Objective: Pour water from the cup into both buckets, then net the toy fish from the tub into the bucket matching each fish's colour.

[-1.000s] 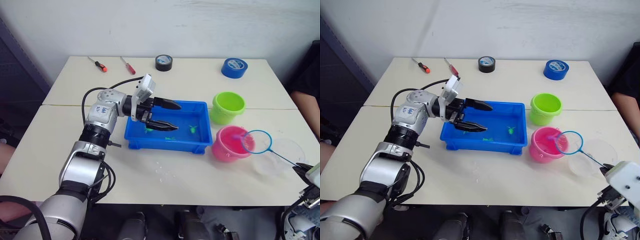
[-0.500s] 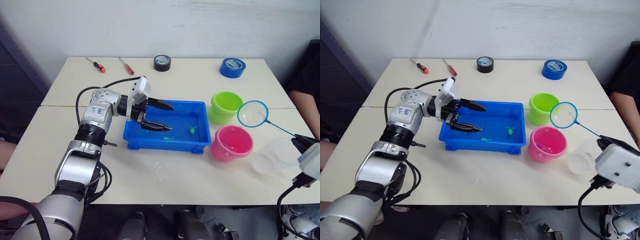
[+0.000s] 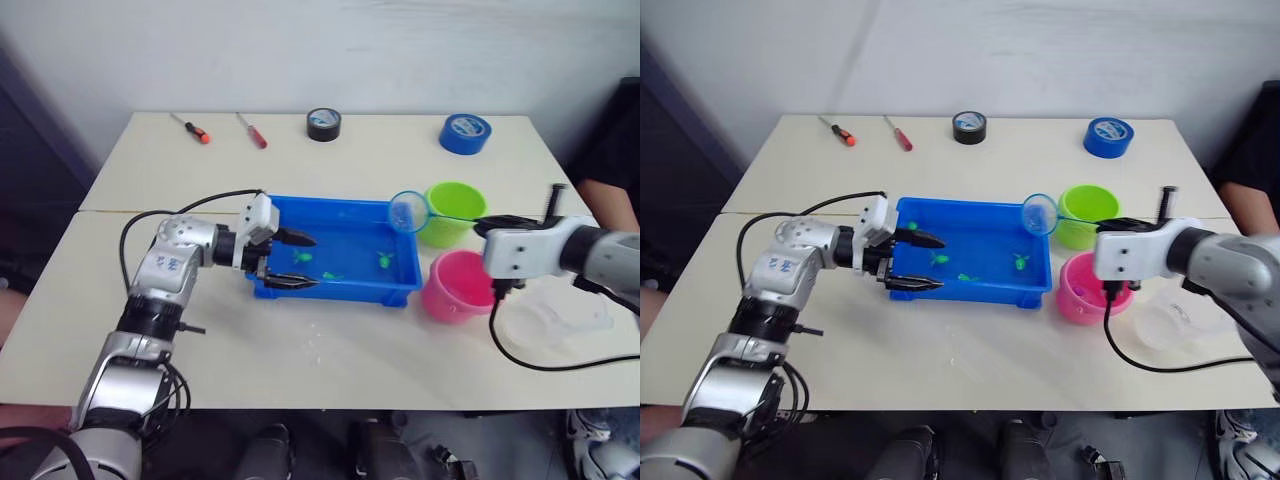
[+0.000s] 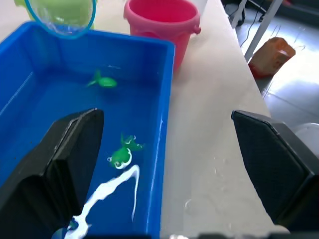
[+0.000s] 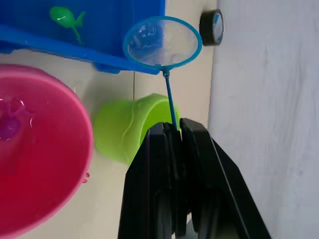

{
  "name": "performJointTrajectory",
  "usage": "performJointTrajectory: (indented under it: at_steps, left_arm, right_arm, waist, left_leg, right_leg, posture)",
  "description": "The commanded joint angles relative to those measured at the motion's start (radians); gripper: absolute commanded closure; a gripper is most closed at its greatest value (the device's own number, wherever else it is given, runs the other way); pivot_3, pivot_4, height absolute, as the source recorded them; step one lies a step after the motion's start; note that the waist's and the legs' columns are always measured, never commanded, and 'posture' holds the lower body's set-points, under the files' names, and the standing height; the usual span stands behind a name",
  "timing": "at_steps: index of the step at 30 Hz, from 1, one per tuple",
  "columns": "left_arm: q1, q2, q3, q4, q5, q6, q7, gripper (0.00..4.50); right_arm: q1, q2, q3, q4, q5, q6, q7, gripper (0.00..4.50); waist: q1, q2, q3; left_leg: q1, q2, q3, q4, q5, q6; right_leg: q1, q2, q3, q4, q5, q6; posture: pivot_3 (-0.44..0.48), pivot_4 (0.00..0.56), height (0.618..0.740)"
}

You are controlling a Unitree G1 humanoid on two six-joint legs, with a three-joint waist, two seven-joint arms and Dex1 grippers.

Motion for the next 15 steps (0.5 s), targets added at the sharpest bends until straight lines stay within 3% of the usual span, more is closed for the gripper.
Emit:
performJointTrajectory:
  at_steps: [1,7,15]
  left_arm:
    - [0.024,0.033,0.037,-0.102,-0.032,0.043,0.039,0.05]
    - [0.062,0.055,0.052,-0.185,-0.061,0.094,0.079,0.05]
    - [0.076,0.061,0.056,-0.221,-0.083,0.117,0.105,0.05]
  right_arm:
    - [-0.128,0.029,0.098,0.151,-0.103,-0.175,-0.023,4.50]
    - [-0.243,0.060,0.200,0.315,-0.189,-0.373,-0.043,4.50]
    - [-0.188,0.066,0.173,0.266,-0.098,-0.397,0.008,4.50]
  waist:
    - [-0.005,0.000,0.000]
    - [-0.005,0.000,0.000]
    - [-0.002,0.000,0.000]
  left_leg:
    - [0.000,0.000,0.000,0.000,0.000,0.000]
    - [0.000,0.000,0.000,0.000,0.000,0.000]
    - [0.000,0.000,0.000,0.000,0.000,0.000]
  right_leg:
    - [0.000,0.000,0.000,0.000,0.000,0.000]
    - [0.000,0.000,0.000,0.000,0.000,0.000]
    - [0.000,0.000,0.000,0.000,0.000,0.000]
  posture:
    - [0.000,0.150,0.736]
    - [0.000,0.150,0.736]
    - [0.000,0.150,0.736]
